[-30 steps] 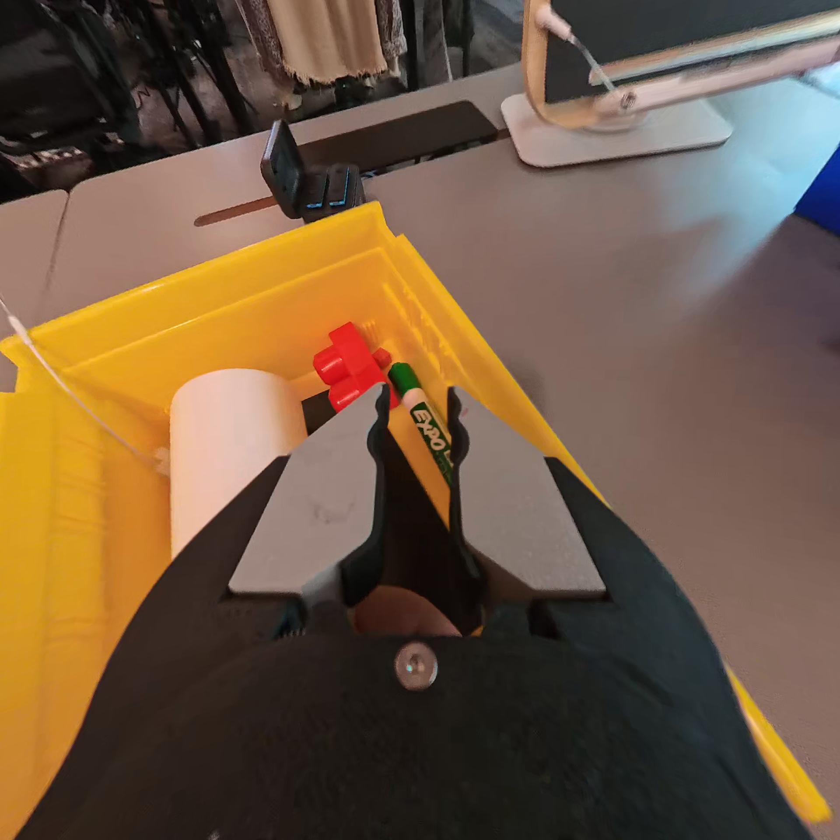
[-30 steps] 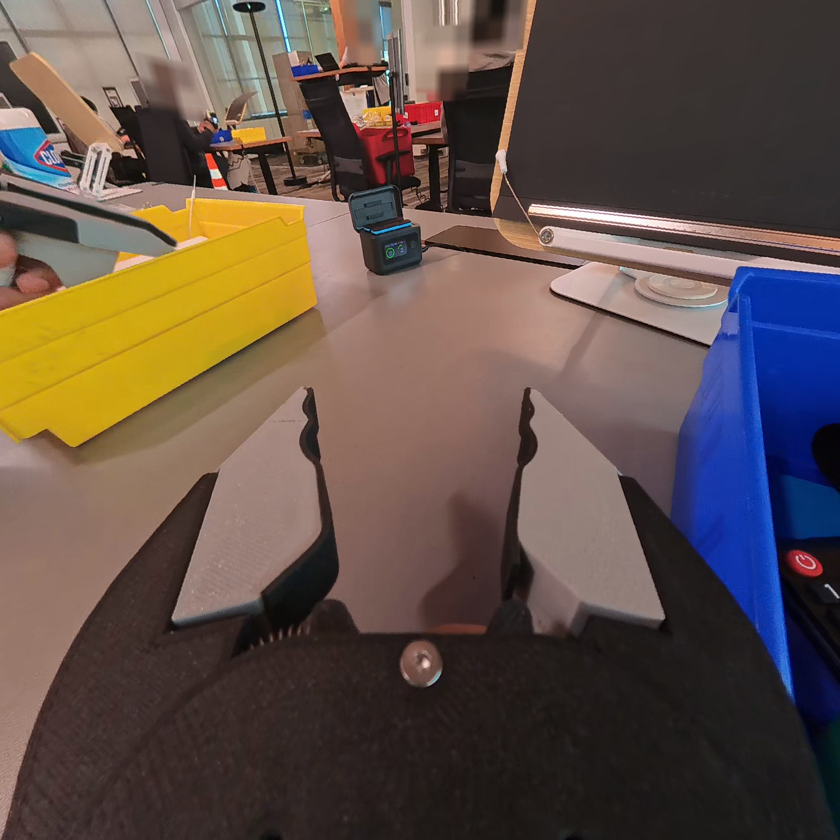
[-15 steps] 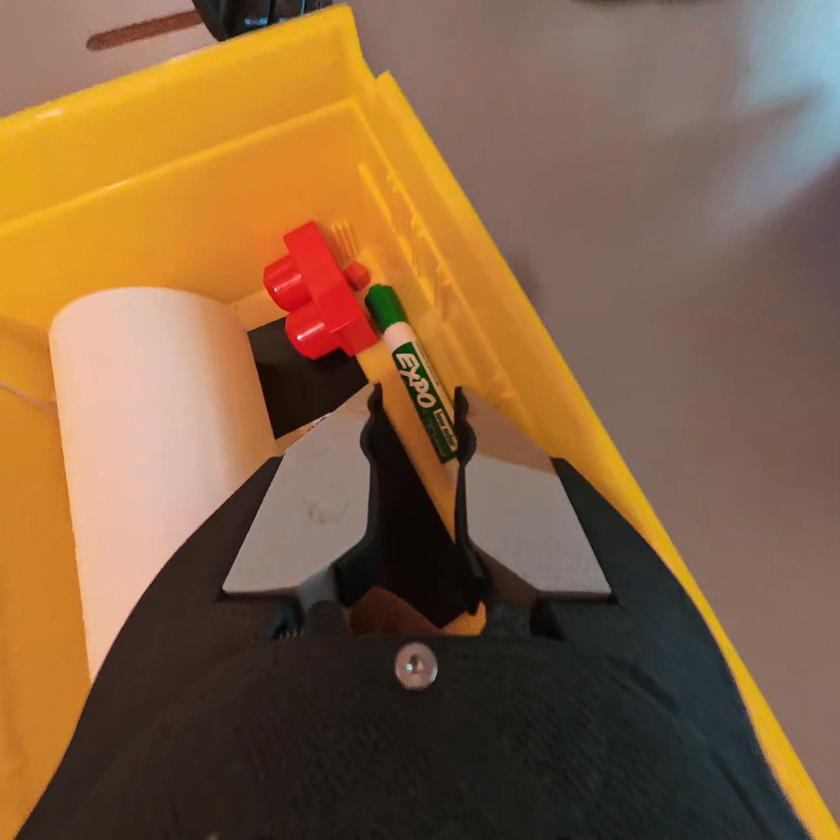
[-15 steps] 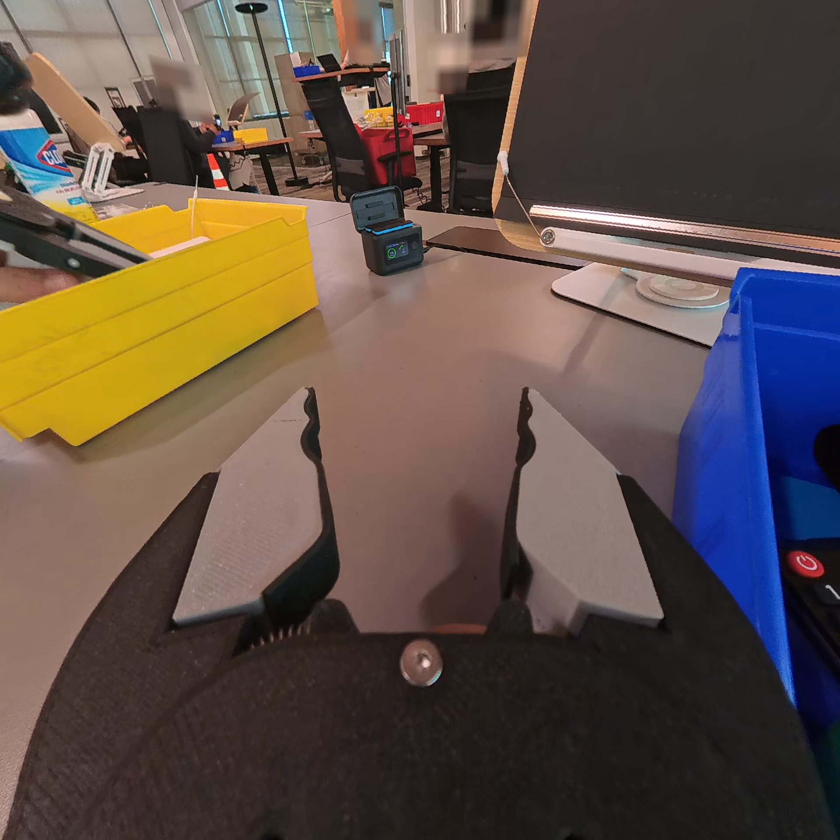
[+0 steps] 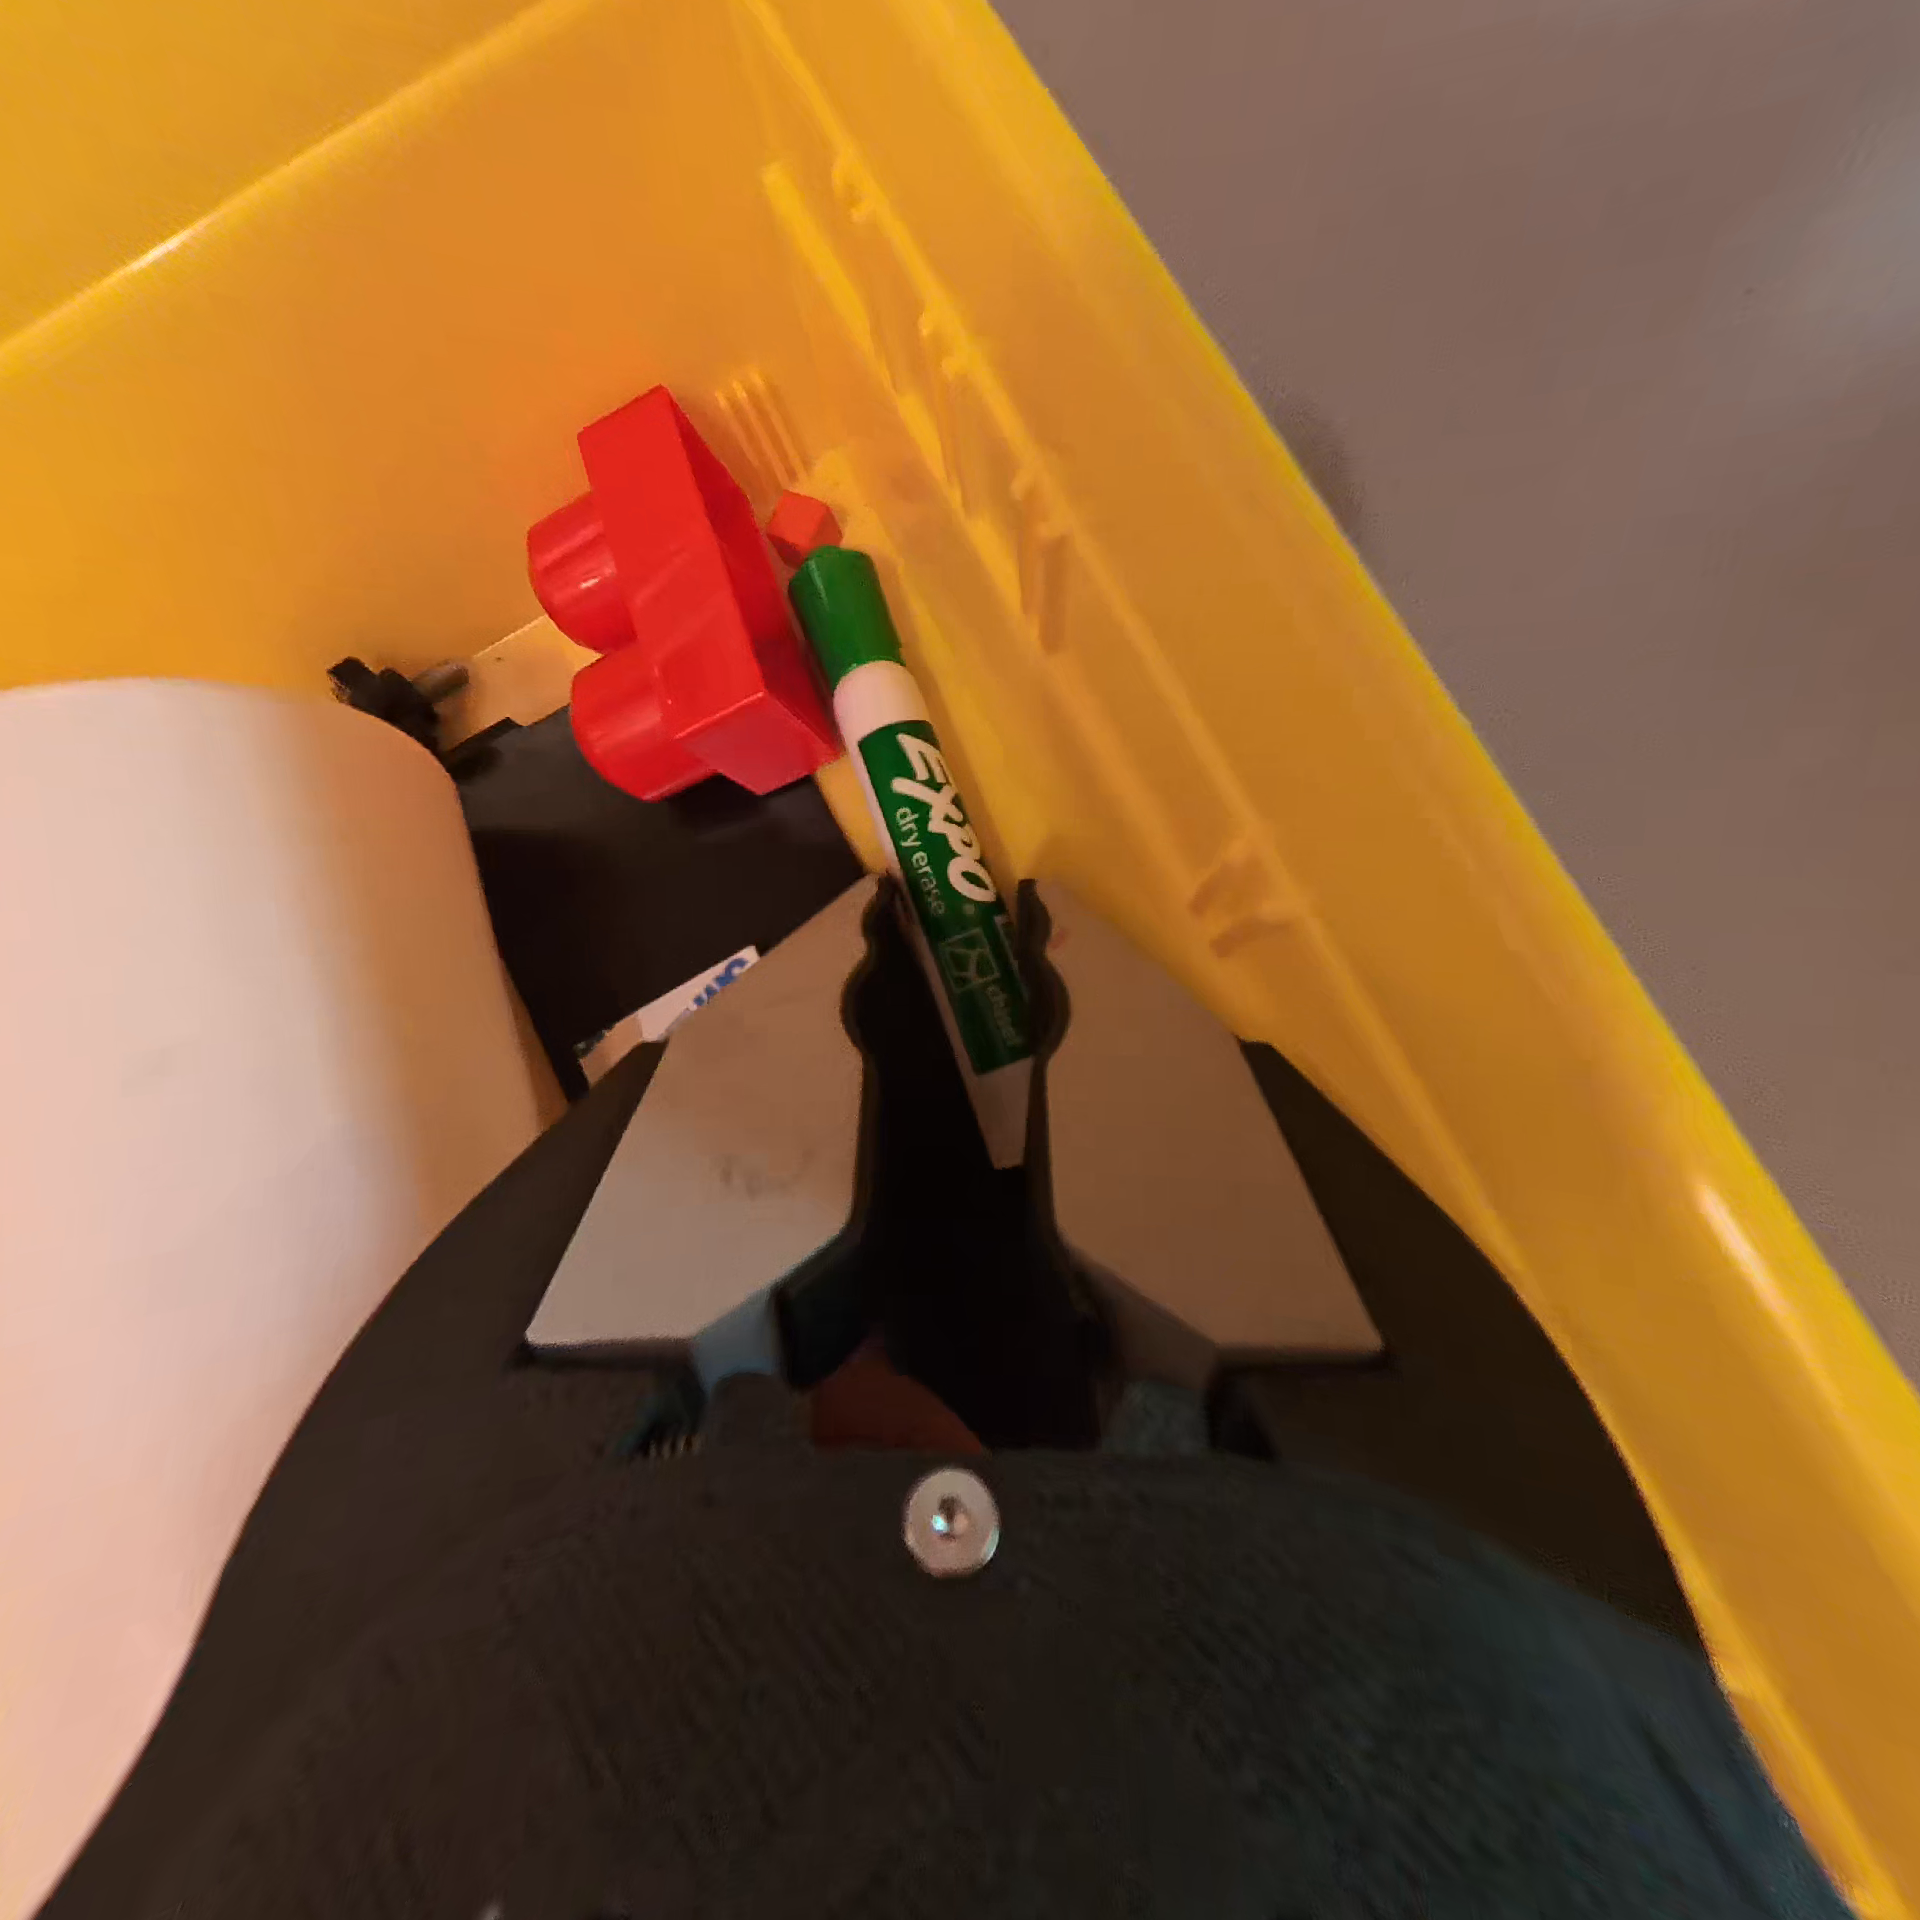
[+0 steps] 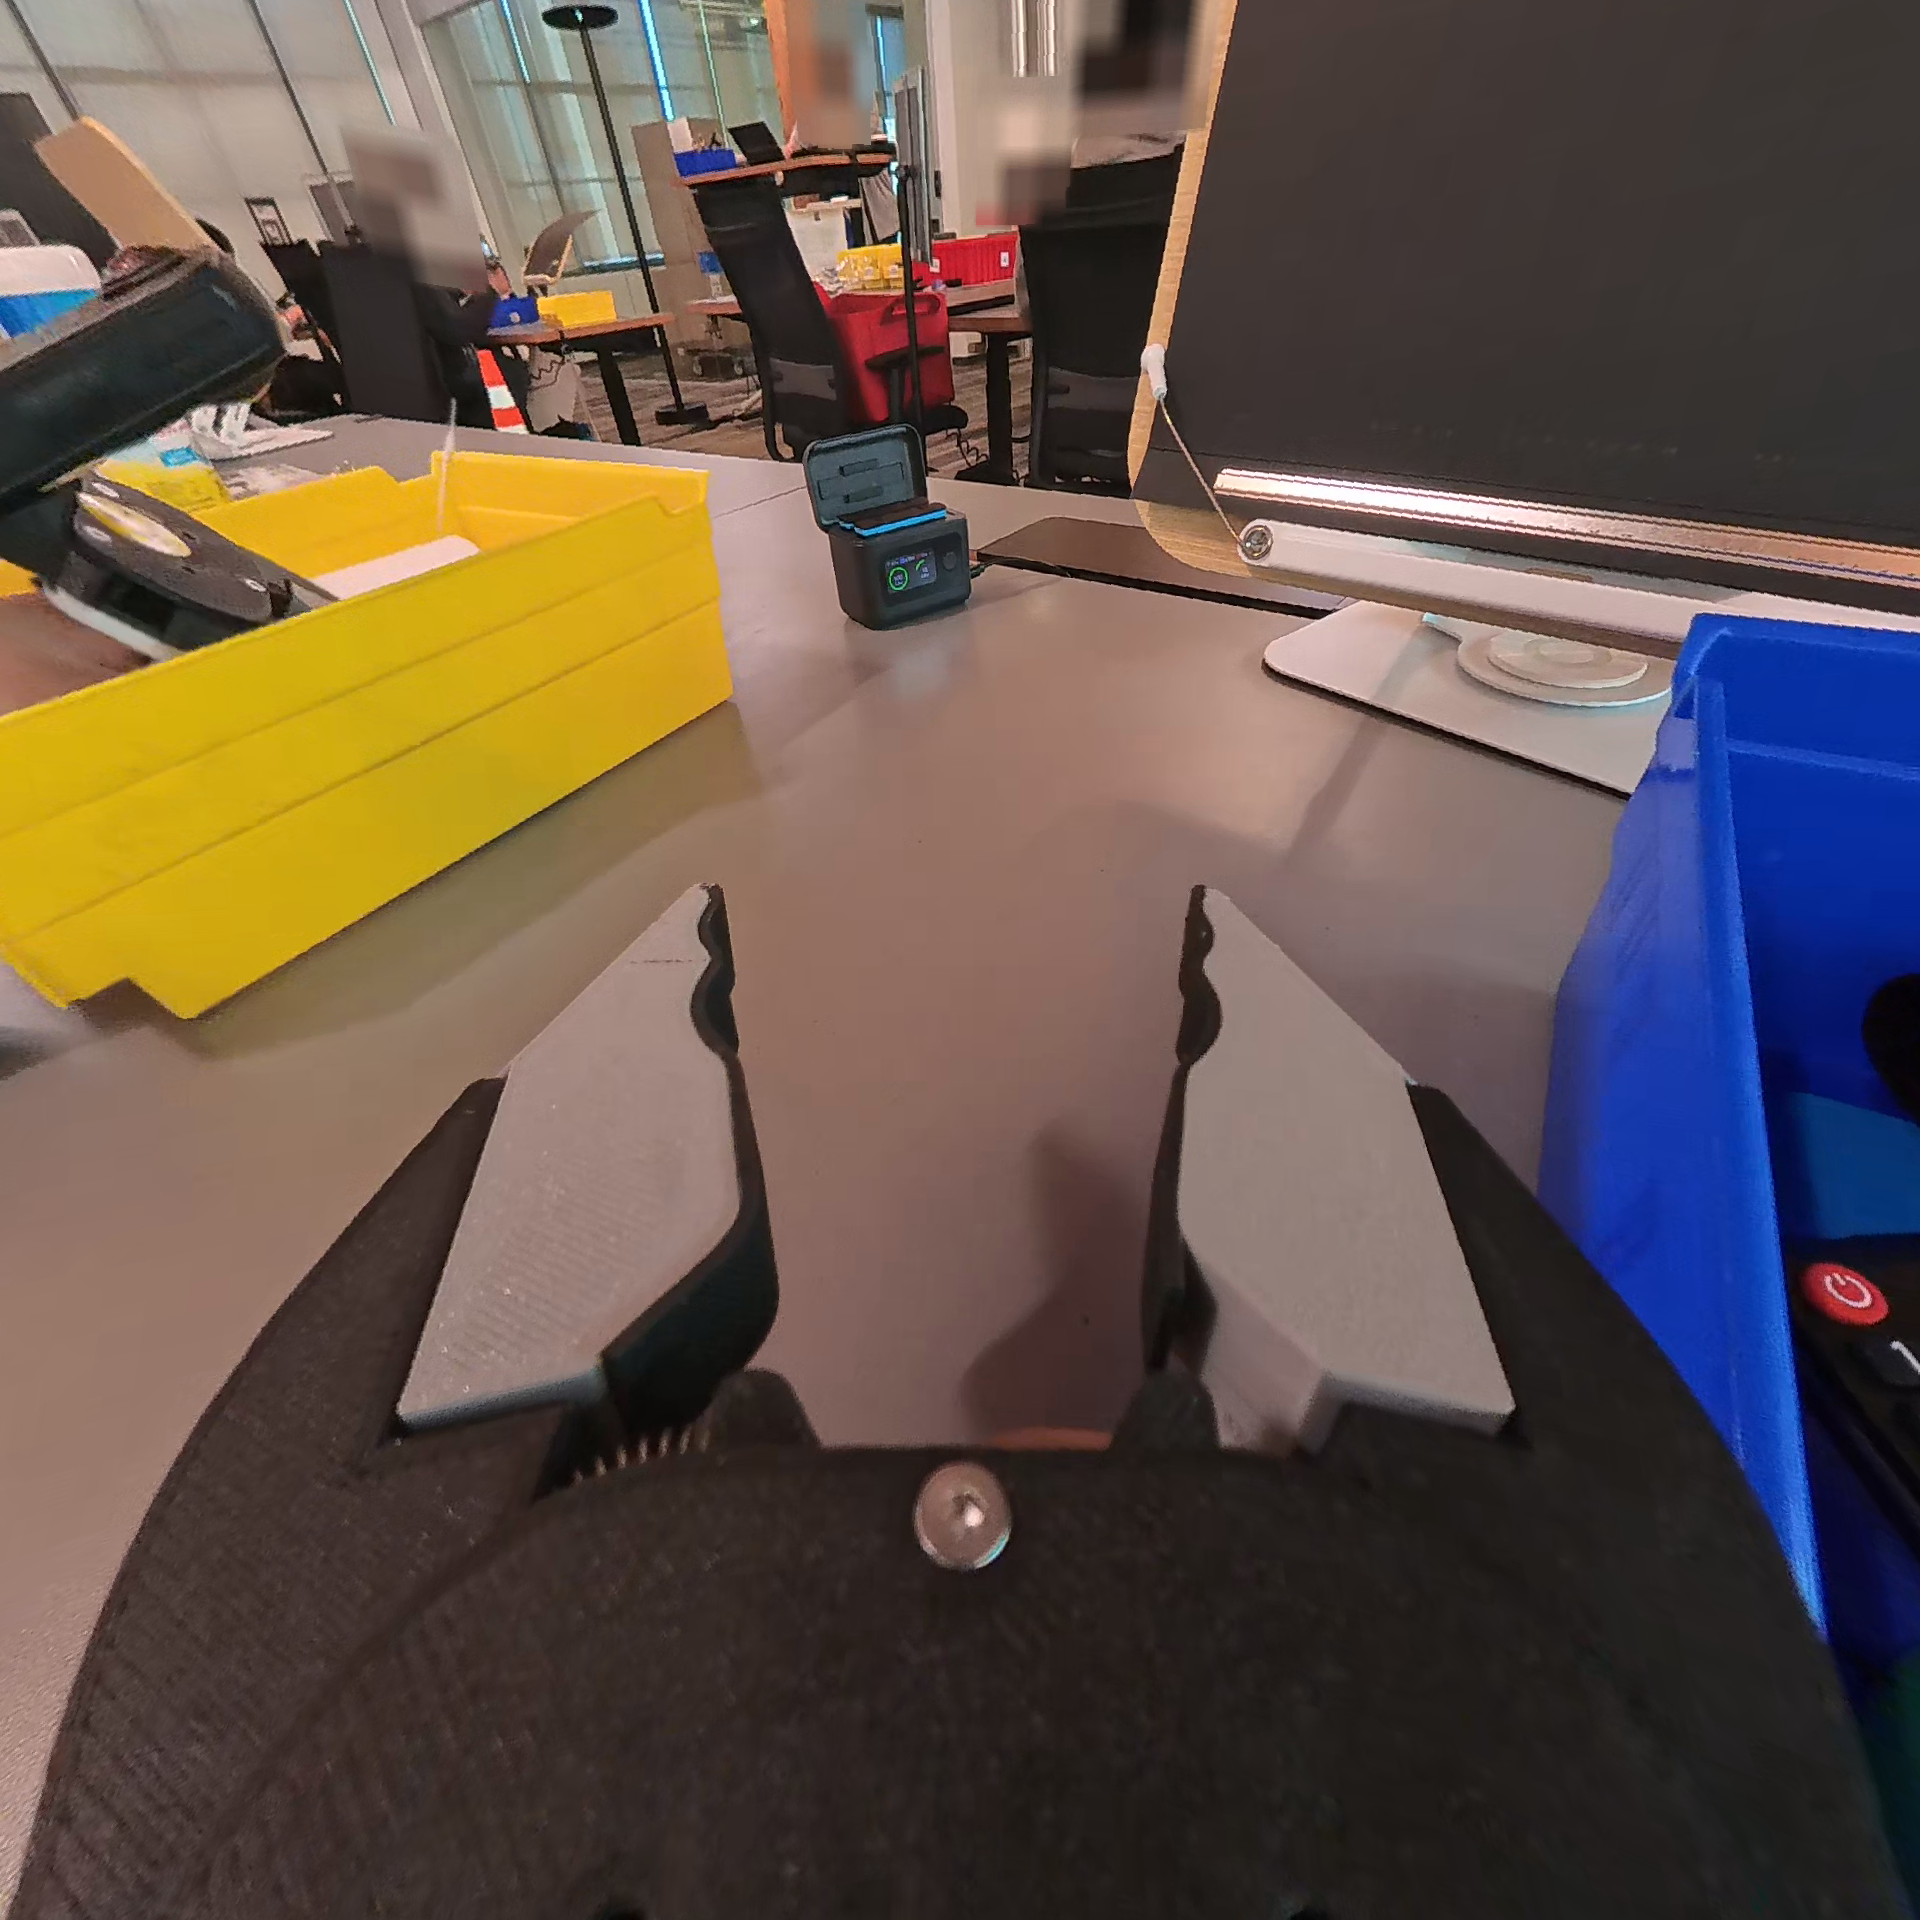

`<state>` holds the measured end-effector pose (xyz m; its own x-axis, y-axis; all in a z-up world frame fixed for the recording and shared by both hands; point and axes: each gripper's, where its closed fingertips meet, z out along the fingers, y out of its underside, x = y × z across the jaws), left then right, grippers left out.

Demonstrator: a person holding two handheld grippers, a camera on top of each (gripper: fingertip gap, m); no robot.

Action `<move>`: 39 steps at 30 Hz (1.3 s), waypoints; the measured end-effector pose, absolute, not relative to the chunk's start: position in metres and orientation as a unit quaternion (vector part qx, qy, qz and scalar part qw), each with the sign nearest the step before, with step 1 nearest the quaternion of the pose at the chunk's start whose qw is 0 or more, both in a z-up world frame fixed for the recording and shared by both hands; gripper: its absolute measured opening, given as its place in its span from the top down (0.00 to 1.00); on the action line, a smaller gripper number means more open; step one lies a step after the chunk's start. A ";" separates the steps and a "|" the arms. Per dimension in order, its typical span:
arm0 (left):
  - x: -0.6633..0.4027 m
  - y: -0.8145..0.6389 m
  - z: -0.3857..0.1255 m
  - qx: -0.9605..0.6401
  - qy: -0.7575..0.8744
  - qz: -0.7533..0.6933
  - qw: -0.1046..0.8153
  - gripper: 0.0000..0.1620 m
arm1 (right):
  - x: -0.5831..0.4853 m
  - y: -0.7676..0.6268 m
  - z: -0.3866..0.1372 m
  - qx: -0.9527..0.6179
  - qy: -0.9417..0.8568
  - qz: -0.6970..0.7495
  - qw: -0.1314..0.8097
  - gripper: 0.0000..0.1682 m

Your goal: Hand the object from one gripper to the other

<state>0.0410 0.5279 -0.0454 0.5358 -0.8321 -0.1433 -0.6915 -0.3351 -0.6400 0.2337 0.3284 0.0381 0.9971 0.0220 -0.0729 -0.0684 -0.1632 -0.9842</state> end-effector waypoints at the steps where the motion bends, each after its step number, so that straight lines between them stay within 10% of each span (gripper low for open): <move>1: 0.040 0.529 -0.045 -0.805 0.480 -0.098 0.334 0.88 | 0.234 0.328 0.038 -0.762 0.015 0.035 0.647 0.50; 15: 0.013 0.544 0.072 -0.709 0.448 -0.068 0.541 0.90 | 0.233 0.328 0.038 -0.762 0.014 0.035 0.646 0.51; 25: 0.076 0.387 0.197 -0.480 0.453 -0.359 0.660 0.90 | 0.224 0.325 0.034 -0.770 0.009 0.069 0.634 0.55; 39: 0.177 0.278 0.091 -0.415 0.546 -0.542 0.486 0.90 | 0.181 0.291 0.100 -0.629 -0.064 0.287 0.720 0.70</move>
